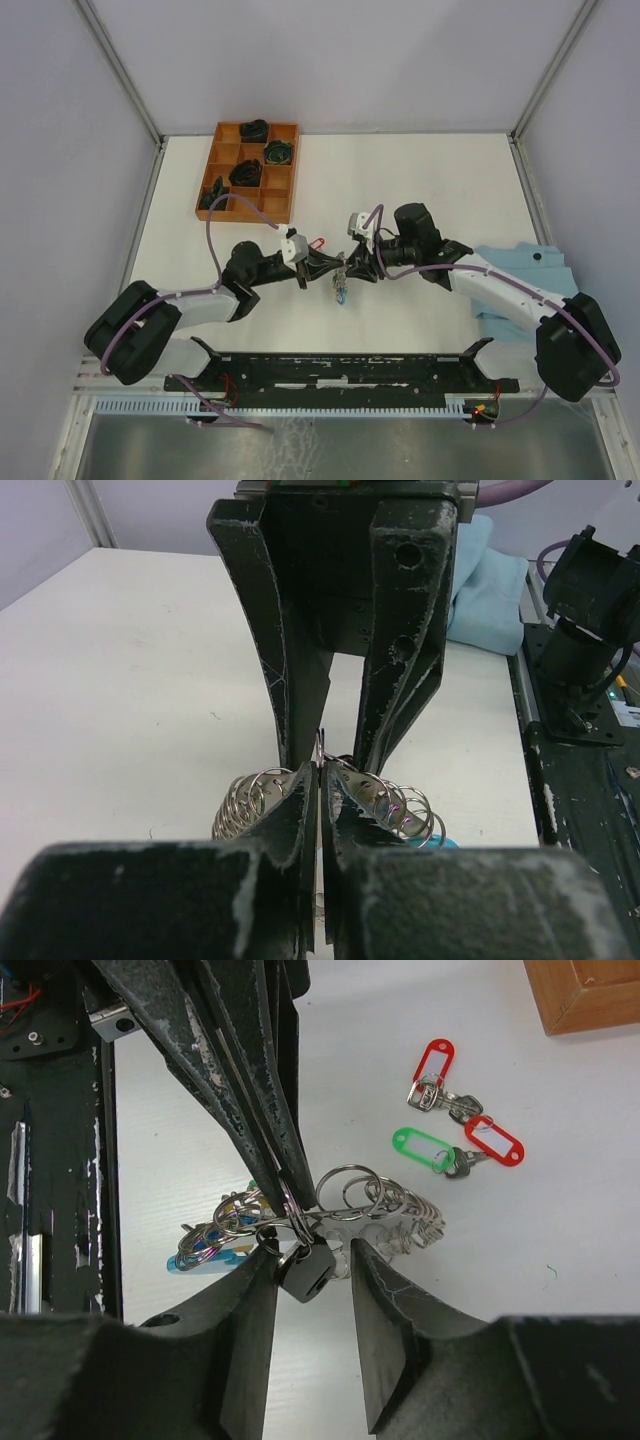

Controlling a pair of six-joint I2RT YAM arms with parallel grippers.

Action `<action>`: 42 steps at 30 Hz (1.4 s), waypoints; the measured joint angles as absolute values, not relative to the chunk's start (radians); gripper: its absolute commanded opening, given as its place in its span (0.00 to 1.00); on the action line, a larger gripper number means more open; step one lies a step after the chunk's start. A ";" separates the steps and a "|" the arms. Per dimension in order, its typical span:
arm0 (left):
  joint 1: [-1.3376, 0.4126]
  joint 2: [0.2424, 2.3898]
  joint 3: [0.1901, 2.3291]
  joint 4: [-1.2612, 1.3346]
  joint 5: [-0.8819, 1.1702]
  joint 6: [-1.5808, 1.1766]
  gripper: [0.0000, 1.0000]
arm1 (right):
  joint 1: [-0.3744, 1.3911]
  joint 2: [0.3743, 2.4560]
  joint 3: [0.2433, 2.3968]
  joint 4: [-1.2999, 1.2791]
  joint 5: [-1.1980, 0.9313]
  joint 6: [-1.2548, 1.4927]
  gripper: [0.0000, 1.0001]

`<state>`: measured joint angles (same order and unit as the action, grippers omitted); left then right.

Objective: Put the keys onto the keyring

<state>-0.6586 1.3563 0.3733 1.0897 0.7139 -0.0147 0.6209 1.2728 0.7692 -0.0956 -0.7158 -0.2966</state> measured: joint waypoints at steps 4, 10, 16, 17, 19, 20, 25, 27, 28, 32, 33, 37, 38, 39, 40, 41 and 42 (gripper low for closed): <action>-0.659 1.346 0.371 1.089 0.706 -0.015 0.03 | 0.628 1.267 0.735 -0.048 -0.710 -0.292 0.48; -0.659 1.335 0.370 1.089 0.691 -0.015 0.03 | 0.653 1.246 0.671 0.000 -0.675 -0.287 0.41; -0.659 1.332 0.369 1.089 0.683 -0.022 0.03 | 0.661 1.233 0.656 0.059 -0.629 -0.276 0.35; -0.659 1.331 0.369 1.088 0.683 -0.022 0.03 | 0.661 1.230 0.655 0.064 -0.624 -0.276 0.34; -0.659 1.331 0.369 1.088 0.683 -0.022 0.03 | 0.661 1.225 0.654 0.075 -0.617 -0.275 0.32; -0.659 1.330 0.369 1.088 0.683 -0.022 0.03 | 0.661 1.223 0.654 0.078 -0.614 -0.275 0.31; -0.659 1.330 0.369 1.088 0.683 -0.023 0.03 | 0.661 1.219 0.654 0.094 -0.604 -0.274 0.17; -0.659 1.329 0.369 1.087 0.682 -0.022 0.03 | 0.661 1.216 0.654 0.092 -0.601 -0.274 0.09; -0.659 1.328 0.368 1.087 0.682 -0.023 0.03 | 0.661 1.214 0.654 0.089 -0.601 -0.278 0.05; -0.659 1.325 0.361 1.087 0.681 -0.023 0.03 | 0.663 1.196 0.668 0.019 -0.590 -0.297 0.01; -0.659 1.325 0.358 1.087 0.680 -0.023 0.05 | 0.664 1.191 0.678 -0.006 -0.585 -0.304 0.01; -0.659 1.325 0.347 1.091 0.678 -0.027 0.18 | 0.667 1.171 0.740 -0.130 -0.562 -0.337 0.01; -0.659 1.324 0.345 1.095 0.678 -0.029 0.23 | 0.669 1.168 0.764 -0.172 -0.556 -0.347 0.01; -0.659 1.322 0.344 1.097 0.677 -0.030 0.26 | 0.670 1.166 0.784 -0.203 -0.549 -0.355 0.01; -0.659 1.319 0.342 1.101 0.675 -0.031 0.29 | 0.671 1.164 0.811 -0.242 -0.540 -0.366 0.01; -0.659 1.316 0.340 1.104 0.673 -0.031 0.31 | 0.673 1.164 0.835 -0.274 -0.535 -0.375 0.01; -0.659 1.313 0.340 1.108 0.673 -0.032 0.34 | 0.676 1.164 0.857 -0.303 -0.529 -0.385 0.01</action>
<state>-0.6586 1.3132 0.3401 1.1076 0.6727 -0.0319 0.6762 1.1641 0.8566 -0.3027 -0.5285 -0.3847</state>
